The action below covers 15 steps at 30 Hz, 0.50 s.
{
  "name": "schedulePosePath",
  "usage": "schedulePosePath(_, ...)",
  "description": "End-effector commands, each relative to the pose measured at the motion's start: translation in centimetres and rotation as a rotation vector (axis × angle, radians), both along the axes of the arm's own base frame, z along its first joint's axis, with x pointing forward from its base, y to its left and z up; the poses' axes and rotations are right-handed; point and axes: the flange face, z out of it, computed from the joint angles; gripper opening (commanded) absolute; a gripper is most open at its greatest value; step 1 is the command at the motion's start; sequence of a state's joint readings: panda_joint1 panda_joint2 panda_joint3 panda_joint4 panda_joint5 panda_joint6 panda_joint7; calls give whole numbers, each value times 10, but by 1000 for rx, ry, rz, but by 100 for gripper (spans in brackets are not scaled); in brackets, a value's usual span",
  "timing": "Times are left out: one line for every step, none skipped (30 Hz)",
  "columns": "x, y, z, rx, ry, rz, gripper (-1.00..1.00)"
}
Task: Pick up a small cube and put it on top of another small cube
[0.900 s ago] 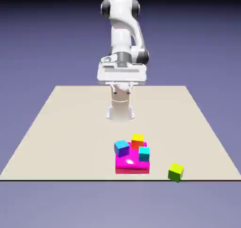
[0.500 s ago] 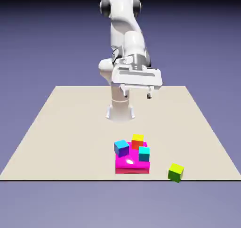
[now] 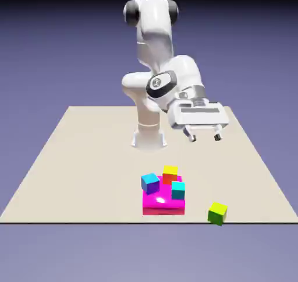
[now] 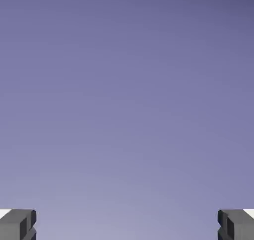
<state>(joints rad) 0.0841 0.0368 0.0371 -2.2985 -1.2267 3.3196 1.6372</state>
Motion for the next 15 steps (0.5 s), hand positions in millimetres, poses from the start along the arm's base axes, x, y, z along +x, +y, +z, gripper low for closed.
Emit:
schedulePosePath(2, 4, -6, -1, 6, 19, 0)
schedulePosePath(3, 8, -11, -2, 12, 40, 0)
schedulePosePath(4, 12, -17, -3, 19, 60, 0)
schedulePosePath(5, 16, -24, -4, 27, 80, 0)
schedulePosePath(5, 19, -30, -5, 36, 101, 0)
schedulePosePath(6, 23, -37, -6, 45, 121, 0)
schedulePosePath(7, 26, -43, -8, 55, 141, 0)
schedulePosePath(7, 29, -50, -10, 66, 161, 0)
schedulePosePath(7, 32, -57, -12, 78, 181, 0)
schedulePosePath(7, 34, -64, -14, 90, 200, 0)
schedulePosePath(7, 36, -71, -17, 103, 219, 0)
schedulePosePath(7, 38, -79, -21, 116, 238, 0)
schedulePosePath(7, 40, -86, -24, 130, 257, 0)
schedulePosePath(7, 41, -94, -28, 145, 275, 0)
schedulePosePath(6, 43, -101, -33, 160, 293, 0)
